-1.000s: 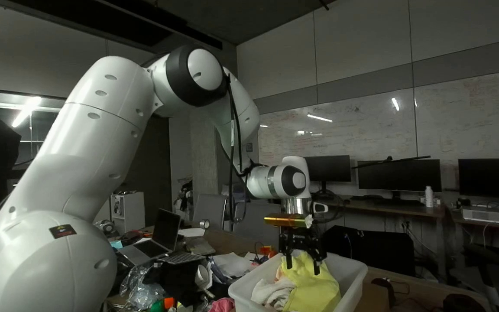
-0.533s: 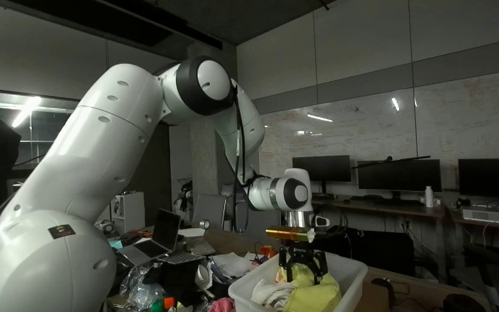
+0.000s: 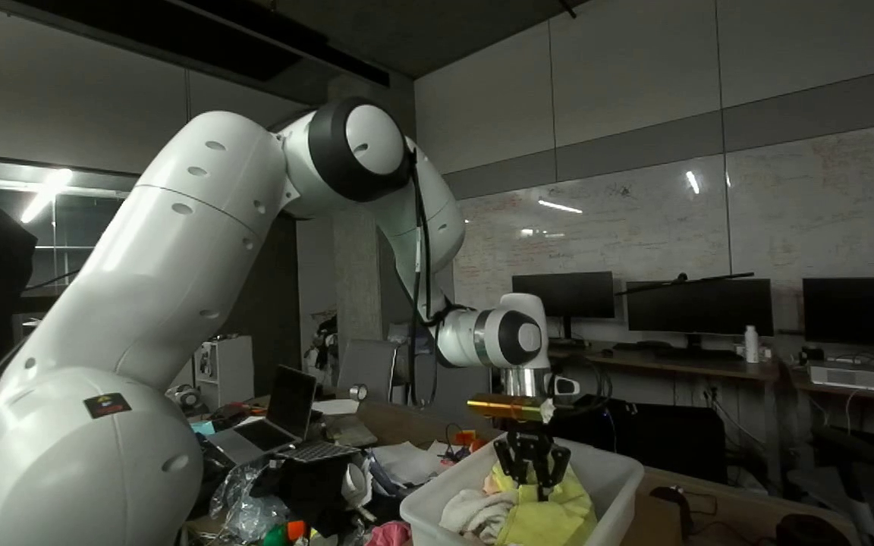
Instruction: Remove the clothes from the storage box
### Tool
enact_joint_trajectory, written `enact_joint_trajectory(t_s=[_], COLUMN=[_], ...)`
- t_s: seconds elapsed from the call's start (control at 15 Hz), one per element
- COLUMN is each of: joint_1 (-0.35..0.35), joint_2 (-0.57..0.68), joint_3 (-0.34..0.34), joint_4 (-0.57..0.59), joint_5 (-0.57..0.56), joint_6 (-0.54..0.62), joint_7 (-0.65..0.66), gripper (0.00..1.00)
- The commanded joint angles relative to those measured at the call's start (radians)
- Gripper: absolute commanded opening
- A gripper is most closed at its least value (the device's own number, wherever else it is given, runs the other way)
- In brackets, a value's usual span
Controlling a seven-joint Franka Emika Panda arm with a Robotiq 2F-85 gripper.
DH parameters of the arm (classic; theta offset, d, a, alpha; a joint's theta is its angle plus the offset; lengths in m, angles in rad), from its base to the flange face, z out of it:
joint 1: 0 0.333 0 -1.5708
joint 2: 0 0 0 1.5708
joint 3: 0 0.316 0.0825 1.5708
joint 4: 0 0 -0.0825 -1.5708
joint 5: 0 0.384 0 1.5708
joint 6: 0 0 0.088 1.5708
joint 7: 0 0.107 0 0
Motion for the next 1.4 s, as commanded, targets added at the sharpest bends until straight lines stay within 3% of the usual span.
enact_joint_trajectory(t_s=[0.0, 0.13, 0.67, 1.0, 1.33], joint_1=[0.003, 0.007, 0.025, 0.029, 0.033], joint_2=[-0.025, -0.054, -0.296, -0.489, -0.608], joint_3=[-0.005, -0.012, -0.037, -0.012, 0.027], joint_4=[0.001, -0.016, -0.137, -0.192, -0.182], joint_5=[0.008, 0.003, 0.006, 0.069, 0.196], joint_6=[-0.013, -0.007, 0.037, 0.009, -0.07], joint_7=[0.006, 0.024, 0.235, 0.417, 0.467], gripper=[0.09, 0.05, 0.06, 0.07, 0.07])
